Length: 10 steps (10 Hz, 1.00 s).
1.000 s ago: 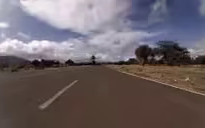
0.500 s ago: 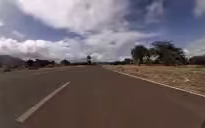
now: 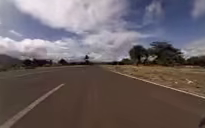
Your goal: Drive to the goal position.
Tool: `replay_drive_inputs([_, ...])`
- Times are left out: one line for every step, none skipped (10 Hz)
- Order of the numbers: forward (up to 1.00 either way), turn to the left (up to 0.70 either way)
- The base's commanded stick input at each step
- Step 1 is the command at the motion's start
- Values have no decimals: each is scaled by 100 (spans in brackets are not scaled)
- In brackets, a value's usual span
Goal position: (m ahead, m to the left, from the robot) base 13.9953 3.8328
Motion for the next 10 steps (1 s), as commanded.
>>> replay_drive_inputs([70, -8])
replay_drive_inputs([70, -2])
replay_drive_inputs([70, 0])
replay_drive_inputs([70, 0])
replay_drive_inputs([70, 0])
replay_drive_inputs([70, 0])
replay_drive_inputs([70, 0])
replay_drive_inputs([70, 0])
replay_drive_inputs([70, 0])
replay_drive_inputs([70, 0])
